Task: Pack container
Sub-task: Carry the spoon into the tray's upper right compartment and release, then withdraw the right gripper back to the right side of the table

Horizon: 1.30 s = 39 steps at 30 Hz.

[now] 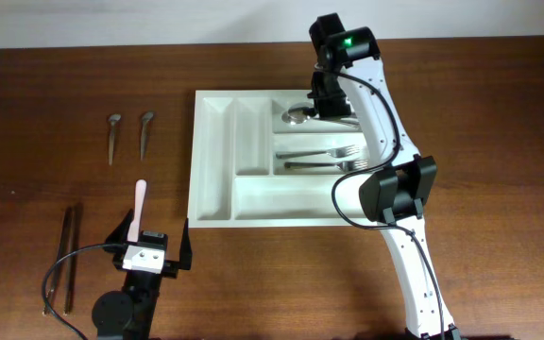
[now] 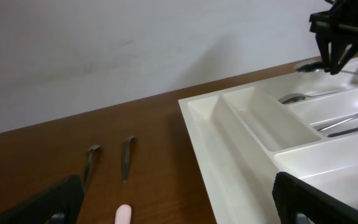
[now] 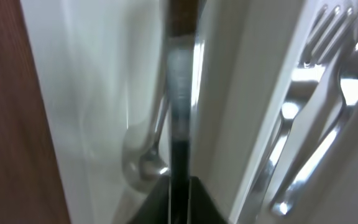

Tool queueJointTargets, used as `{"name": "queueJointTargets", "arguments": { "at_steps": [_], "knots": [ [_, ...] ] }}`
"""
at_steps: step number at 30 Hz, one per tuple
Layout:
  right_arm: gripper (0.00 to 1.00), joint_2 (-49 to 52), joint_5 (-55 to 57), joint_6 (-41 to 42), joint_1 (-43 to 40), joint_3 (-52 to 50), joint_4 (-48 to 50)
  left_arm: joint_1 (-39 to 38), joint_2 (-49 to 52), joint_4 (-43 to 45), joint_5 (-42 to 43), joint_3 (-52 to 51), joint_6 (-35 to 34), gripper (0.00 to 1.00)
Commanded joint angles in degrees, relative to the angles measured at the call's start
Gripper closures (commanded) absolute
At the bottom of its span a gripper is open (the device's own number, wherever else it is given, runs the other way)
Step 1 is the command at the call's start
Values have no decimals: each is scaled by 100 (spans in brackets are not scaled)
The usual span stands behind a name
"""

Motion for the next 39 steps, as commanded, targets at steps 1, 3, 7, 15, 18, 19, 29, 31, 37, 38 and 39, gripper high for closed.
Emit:
{"name": "queueJointTargets", "arguments": {
  "at_steps": [1, 3, 7, 15, 18, 19, 29, 31, 37, 38, 39],
  "knots": [
    [76, 37, 358, -2, -11, -37, 35, 37, -55, -13, -22, -33, -70, 1],
    [61, 37, 520, -302, -22, -37, 151, 37, -55, -13, -22, -33, -70, 1],
    [46, 37, 599, -909, -85, -35, 404, 37, -55, -13, -22, -33, -70, 1],
    [24, -120, 837, -3294, -407, 417, 960, 37, -55, -15, -22, -33, -70, 1],
    [9, -321, 1349, -4498, -636, 772, 964, 37, -55, -13, -22, -33, -70, 1],
    [1, -431, 1484, -5348, -778, 997, 953, 37, -55, -13, -22, -33, -70, 1],
    [1, -1521, 1244, -10531, -1648, 1429, 227, 37, -55, -13, -22, -33, -70, 1],
    [1, -1707, 1259, -10662, -1856, 1429, -273, 37, -55, -13, -22, -33, -70, 1],
    [1, -2057, 734, -10539, -2465, 1287, -704, 37, -55, -13, -22, -33, -70, 1],
    [1, -2107, 645, -10485, -2549, 1287, -706, 37, -55, -15, -22, -33, -70, 1],
    [1, -2164, 514, -10491, -2608, 1281, -706, 37, -55, -13, -22, -33, -70, 1]
  ]
}}
